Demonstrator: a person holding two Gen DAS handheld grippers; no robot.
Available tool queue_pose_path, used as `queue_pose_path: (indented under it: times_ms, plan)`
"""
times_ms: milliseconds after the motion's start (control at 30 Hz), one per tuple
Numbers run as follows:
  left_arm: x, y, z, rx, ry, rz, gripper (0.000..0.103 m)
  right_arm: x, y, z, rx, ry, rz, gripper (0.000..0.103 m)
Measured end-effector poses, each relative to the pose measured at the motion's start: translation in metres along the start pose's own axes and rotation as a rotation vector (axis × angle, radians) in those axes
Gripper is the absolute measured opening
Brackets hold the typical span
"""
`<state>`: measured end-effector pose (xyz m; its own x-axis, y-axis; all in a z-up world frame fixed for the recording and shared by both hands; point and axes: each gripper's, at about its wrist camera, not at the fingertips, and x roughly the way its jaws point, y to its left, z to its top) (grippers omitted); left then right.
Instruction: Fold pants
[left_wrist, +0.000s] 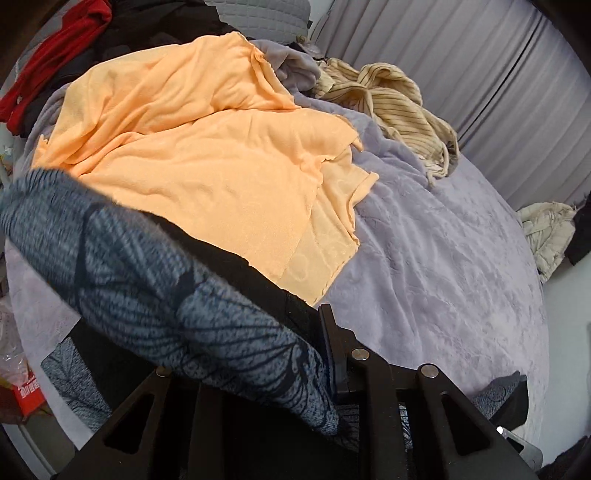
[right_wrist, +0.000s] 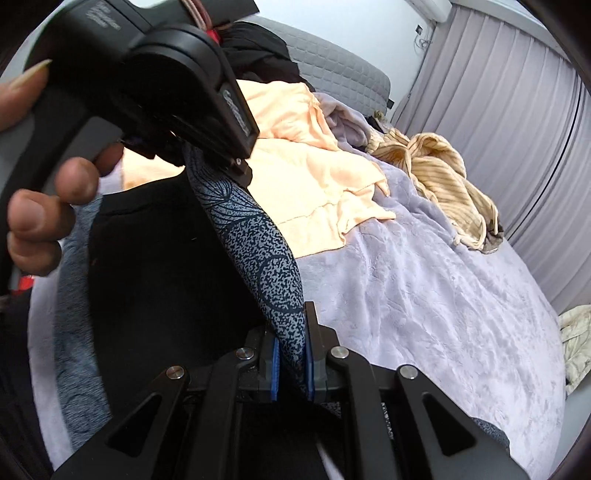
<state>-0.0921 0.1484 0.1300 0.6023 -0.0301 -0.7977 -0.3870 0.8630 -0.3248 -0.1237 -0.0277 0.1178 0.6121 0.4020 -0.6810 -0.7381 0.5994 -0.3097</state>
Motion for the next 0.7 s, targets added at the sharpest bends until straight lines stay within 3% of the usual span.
queue_pose_path:
  times_ms: [100,200,333,433,500,567,633,667,700]
  plan:
    - [-0.012,0.021,-0.021,0.023,0.006,-0.02,0.024,-0.018,0.029,-0.006,-0.043,-0.005,0.022,0.011]
    - [-0.01,0.054,-0.044,0.016,0.06,-0.057,0.024,-0.027,0.06,-0.013,-0.107,0.006,0.03,0.011]
    - [0.002,0.088,-0.073,0.051,0.083,-0.072,0.024,-0.018,0.1,-0.024,-0.161,0.048,0.08,0.011]
    - [0.004,0.112,-0.085,0.021,0.081,-0.114,0.024,-0.004,0.135,-0.039,-0.229,0.085,0.085,0.011]
    - [0.003,0.12,-0.092,0.002,0.08,-0.138,0.025,0.007,0.143,-0.045,-0.239,0.097,0.053,0.011]
    - [-0.001,0.123,-0.095,-0.001,0.077,-0.149,0.025,0.008,0.134,-0.043,-0.17,0.099,0.074,0.011]
    - [-0.009,0.123,-0.097,0.014,0.07,-0.136,0.025,0.002,0.123,-0.037,-0.116,0.102,0.091,0.018]
    - [-0.013,0.124,-0.098,0.021,0.074,-0.13,0.025,-0.001,0.12,-0.034,-0.109,0.097,0.095,0.032]
    - [-0.017,0.125,-0.098,0.022,0.081,-0.124,0.025,-0.009,0.12,-0.032,-0.111,0.083,0.098,0.057]
